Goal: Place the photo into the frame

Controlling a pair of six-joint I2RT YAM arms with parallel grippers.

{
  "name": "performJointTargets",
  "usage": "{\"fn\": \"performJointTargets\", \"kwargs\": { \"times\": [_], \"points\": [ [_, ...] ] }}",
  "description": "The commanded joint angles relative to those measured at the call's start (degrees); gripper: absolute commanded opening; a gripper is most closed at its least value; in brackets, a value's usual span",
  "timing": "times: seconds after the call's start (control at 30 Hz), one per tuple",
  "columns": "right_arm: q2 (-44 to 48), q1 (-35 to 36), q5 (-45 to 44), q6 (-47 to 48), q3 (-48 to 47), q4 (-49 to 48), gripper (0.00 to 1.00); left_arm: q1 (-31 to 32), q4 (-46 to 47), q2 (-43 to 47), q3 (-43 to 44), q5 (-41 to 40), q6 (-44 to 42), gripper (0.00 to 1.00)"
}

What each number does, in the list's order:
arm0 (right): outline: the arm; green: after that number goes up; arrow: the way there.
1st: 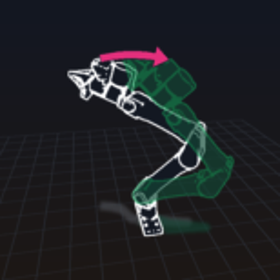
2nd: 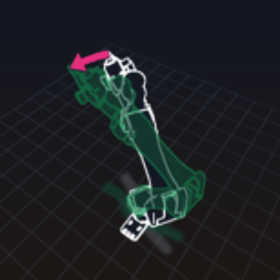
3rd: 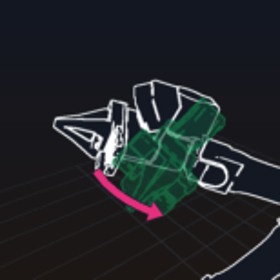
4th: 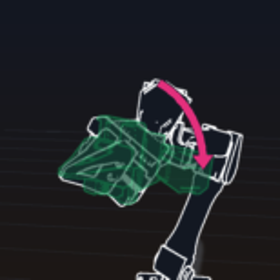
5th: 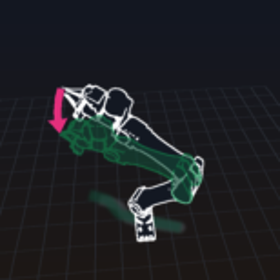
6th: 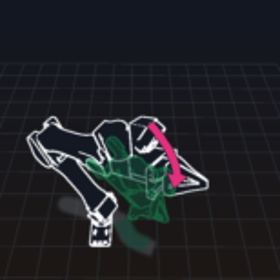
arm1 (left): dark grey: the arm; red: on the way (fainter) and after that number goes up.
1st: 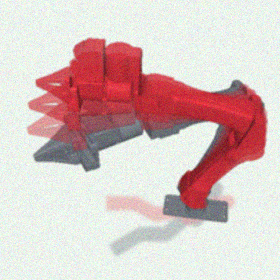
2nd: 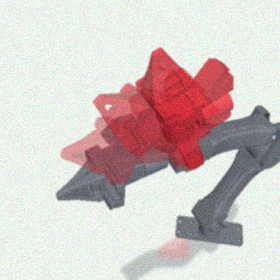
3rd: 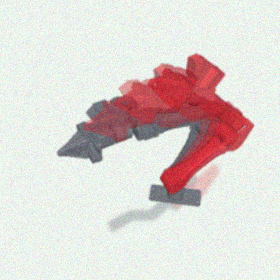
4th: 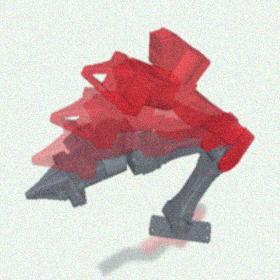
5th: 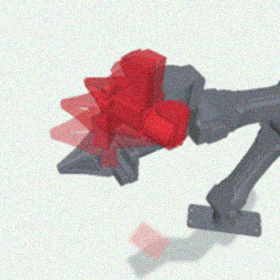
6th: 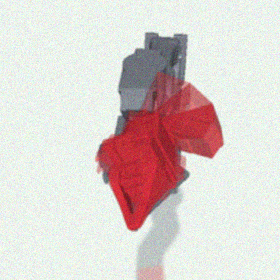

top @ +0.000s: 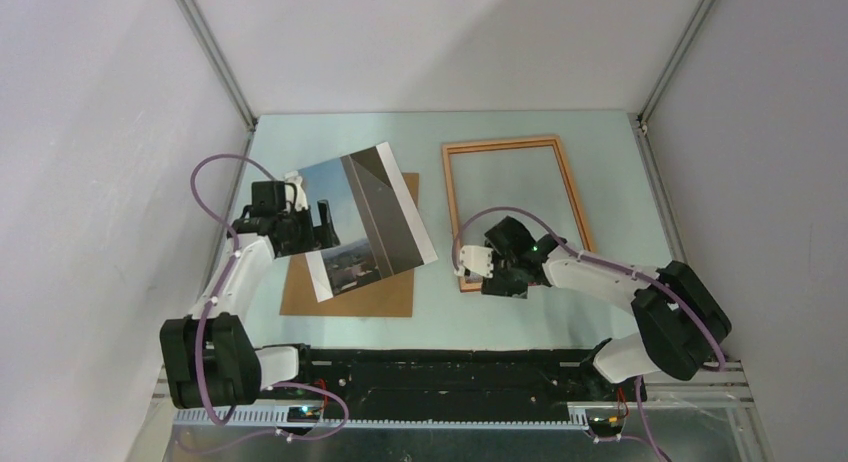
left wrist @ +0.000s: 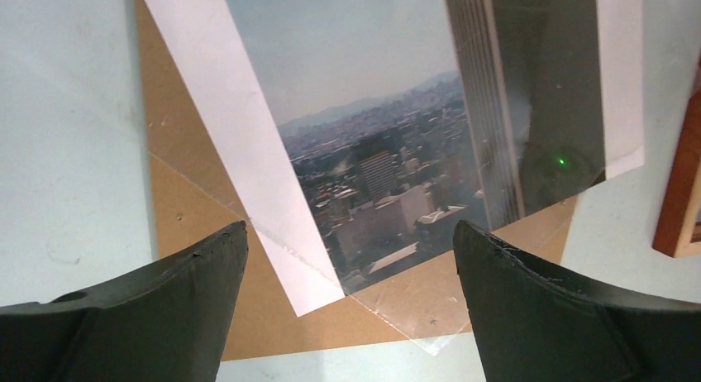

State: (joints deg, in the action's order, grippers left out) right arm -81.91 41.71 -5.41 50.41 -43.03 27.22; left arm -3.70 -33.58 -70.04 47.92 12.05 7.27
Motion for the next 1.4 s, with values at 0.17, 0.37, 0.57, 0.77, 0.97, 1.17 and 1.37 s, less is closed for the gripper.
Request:
{"fn": "performJointTargets", "kwargs": {
  "times": [0.17,0.37,0.57,0.77,0.97,1.17,1.37],
  "points": [
    [-0.7,-1.6,13.6,-14.2,-17.8,1.8,0.90,-6.0,0.6,-0.5,-0.3,-2.2,-0.5,0.98],
    [-12.3,-2.4,19.4,-24.0,-32.7,2.0,0.95,-10.0,-1.2,-3.4,0.7,-1.5,-1.5,0.98],
    [-28.2,-4.1,29.7,-33.3,-52.3,7.6,1.00,-14.2,-2.1,-7.5,2.0,0.1,-0.9,0.98],
    [-38.8,-4.4,33.9,-38.5,-64.6,9.0,0.99,-16.5,-2.2,-11.6,2.4,2.8,0.4,0.98],
    [-46.1,-5.3,36.3,-42.7,-71.5,10.4,0.98,-17.8,-2.1,-15.5,4.3,4.4,1.4,0.98],
    [-51.3,-6.7,38.1,-45.5,-75.1,12.1,0.97,-18.2,-2.1,-18.7,6.8,5.5,2.4,0.98],
    [-54.2,-7.8,38.8,-46.6,-77.4,13.2,0.97,-18.2,-2.1,-22.1,8.2,9.4,3.1,0.98]
  ]
}}
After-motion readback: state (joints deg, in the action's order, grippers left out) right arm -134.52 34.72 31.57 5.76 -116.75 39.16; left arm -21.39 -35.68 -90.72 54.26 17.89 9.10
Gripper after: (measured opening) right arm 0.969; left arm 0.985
